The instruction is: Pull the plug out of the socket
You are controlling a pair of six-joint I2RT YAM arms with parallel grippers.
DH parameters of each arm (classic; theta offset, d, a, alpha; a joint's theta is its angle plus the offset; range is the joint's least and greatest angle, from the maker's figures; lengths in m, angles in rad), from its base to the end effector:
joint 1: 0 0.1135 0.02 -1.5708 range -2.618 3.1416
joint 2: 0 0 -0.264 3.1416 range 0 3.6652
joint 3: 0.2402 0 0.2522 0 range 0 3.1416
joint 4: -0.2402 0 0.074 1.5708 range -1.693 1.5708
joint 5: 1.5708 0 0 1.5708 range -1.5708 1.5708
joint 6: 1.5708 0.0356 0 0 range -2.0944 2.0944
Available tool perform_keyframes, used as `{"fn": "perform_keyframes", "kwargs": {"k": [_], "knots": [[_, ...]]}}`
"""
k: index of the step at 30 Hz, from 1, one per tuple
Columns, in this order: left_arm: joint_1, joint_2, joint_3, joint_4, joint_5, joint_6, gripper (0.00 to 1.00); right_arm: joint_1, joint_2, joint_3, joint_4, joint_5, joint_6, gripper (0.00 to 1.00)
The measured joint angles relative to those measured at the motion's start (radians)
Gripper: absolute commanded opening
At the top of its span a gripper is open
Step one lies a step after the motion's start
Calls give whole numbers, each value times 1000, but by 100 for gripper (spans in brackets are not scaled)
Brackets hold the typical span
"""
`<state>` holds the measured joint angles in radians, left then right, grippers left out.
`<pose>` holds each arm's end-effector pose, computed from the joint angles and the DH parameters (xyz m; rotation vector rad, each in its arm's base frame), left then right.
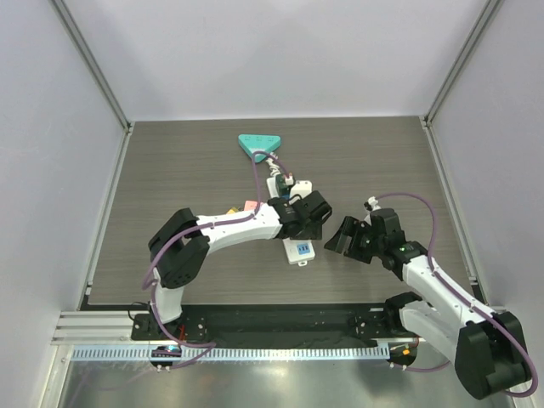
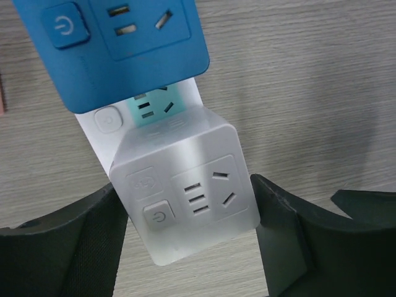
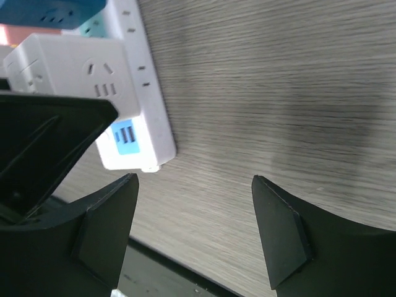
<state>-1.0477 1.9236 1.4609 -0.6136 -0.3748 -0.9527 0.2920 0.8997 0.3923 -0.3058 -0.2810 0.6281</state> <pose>0.2151 -0.3470 0.2113 -0.0008 2.5547 -0.2807 0.1633 0.0594 0.1751 0.2770 2.4672 0.7522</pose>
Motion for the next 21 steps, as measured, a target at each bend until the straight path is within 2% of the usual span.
{"fn": "perform_keyframes", "kwargs": {"k": [1,7,16,21], "knots": [[4,0,-5,5,7,6,63,0,8,0,10,-15,-1,78],[25,-56,-94,119,81,49,37,0,117,-45,174,-184,7,73],[34,-116,-183,232,177,74,22,0,143,-111,351,-288,45,71],[34,-124,-201,269,212,72,21,0,143,-137,430,-297,80,70]]}}
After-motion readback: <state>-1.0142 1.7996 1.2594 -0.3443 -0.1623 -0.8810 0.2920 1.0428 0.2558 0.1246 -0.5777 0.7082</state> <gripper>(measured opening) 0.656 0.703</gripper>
